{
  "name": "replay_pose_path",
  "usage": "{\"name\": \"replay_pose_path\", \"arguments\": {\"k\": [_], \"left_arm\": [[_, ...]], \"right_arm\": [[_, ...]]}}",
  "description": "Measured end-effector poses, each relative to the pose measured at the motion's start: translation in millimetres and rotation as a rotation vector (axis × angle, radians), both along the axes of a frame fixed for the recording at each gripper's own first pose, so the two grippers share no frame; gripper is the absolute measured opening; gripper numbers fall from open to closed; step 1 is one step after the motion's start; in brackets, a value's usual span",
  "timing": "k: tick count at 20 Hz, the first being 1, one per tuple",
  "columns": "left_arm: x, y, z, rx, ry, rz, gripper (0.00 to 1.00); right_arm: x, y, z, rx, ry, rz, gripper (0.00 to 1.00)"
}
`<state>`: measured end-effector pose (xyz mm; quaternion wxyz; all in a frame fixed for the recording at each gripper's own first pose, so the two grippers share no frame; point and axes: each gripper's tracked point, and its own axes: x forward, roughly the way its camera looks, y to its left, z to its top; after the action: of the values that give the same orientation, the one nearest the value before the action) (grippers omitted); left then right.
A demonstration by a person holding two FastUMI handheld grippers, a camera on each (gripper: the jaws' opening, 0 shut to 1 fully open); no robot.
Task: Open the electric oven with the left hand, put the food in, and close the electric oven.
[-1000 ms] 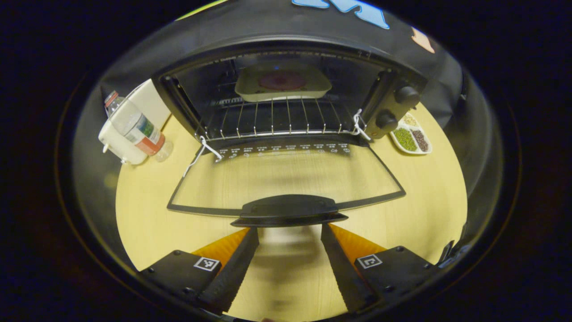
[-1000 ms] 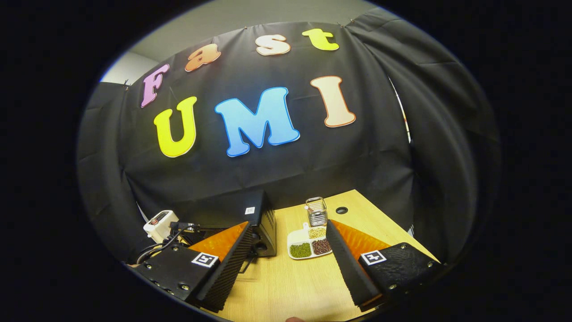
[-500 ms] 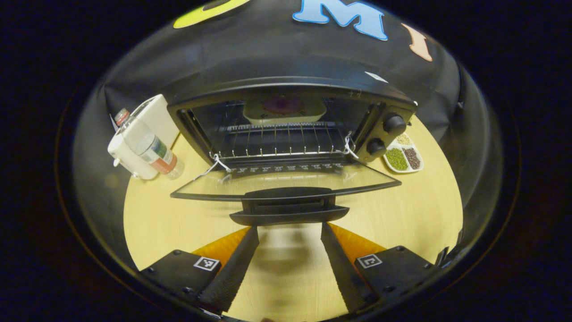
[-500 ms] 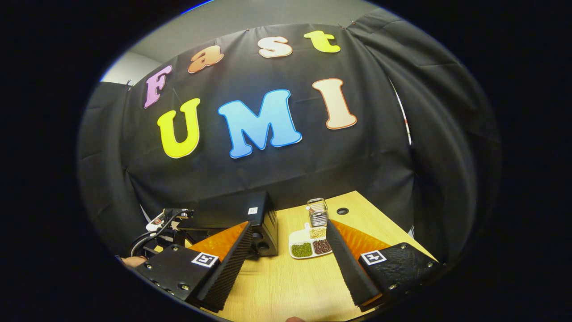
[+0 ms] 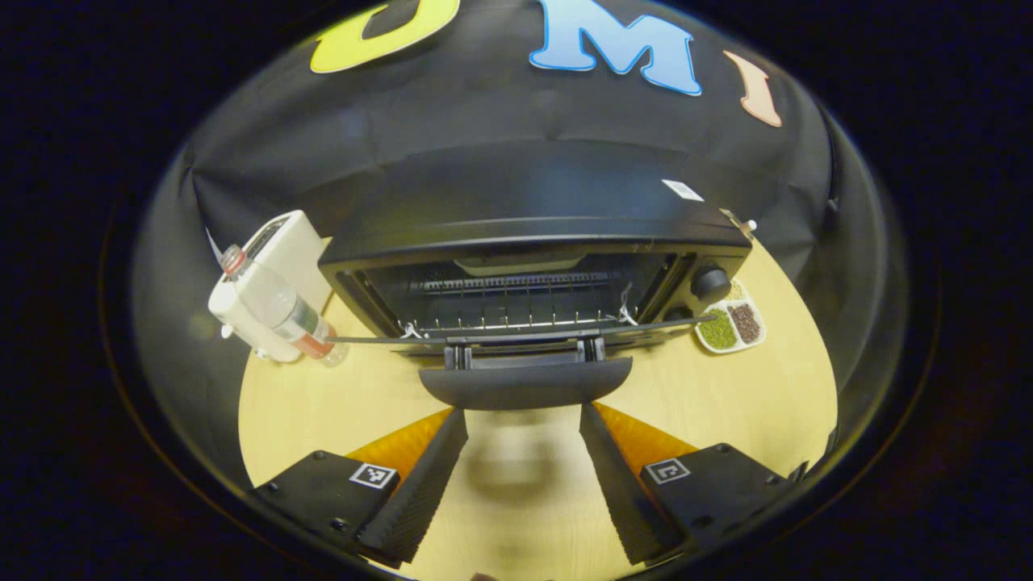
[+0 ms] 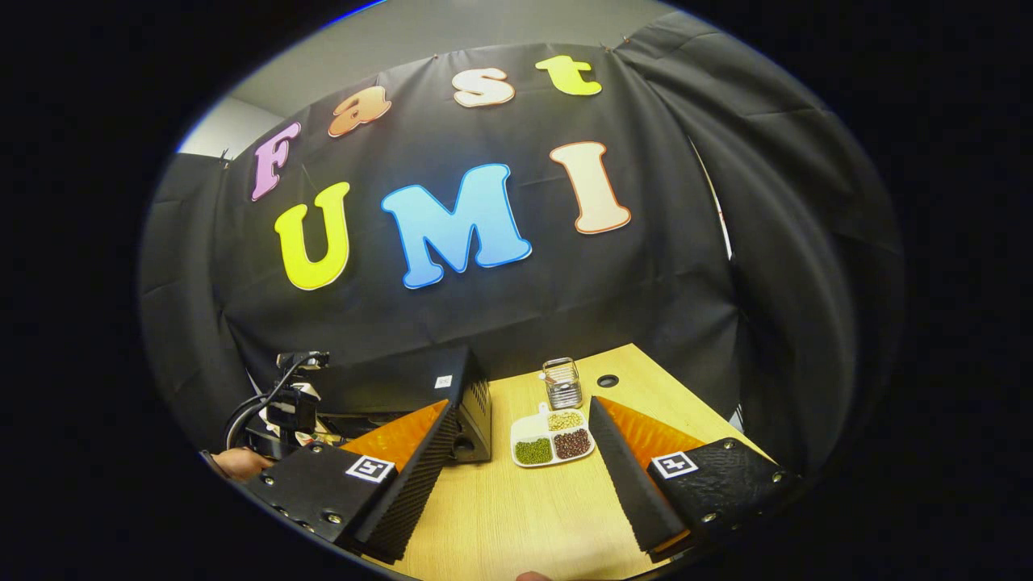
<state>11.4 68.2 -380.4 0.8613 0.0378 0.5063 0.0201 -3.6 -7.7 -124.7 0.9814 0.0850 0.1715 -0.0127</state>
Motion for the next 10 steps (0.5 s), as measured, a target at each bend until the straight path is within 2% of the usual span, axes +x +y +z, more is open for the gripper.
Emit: {"name": "replay_pose_path", "arguments": {"k": [4,6,8,10], "left_arm": [[5.6,2.3,14.8,0.005,-0.049,0.017,0.99],[7.0,3.4,35.4,0.030,-0.124,0.001,0.96],[11.2,-2.0,74.7,0.048,-0.258,-0.014,0.96],[9.8,-19.9,131.4,0.033,-0.441,-0.022,0.99]], "right_arm": [[3.4,-3.0,0.4,-0.013,-0.004,0.021,1.00],[5.2,-2.9,4.7,-0.025,-0.014,0.038,1.00],[10.4,-0.1,9.5,-0.041,-0.030,0.069,1.00],[18.4,6.2,20.3,-0.054,-0.055,0.105,1.00]]}}
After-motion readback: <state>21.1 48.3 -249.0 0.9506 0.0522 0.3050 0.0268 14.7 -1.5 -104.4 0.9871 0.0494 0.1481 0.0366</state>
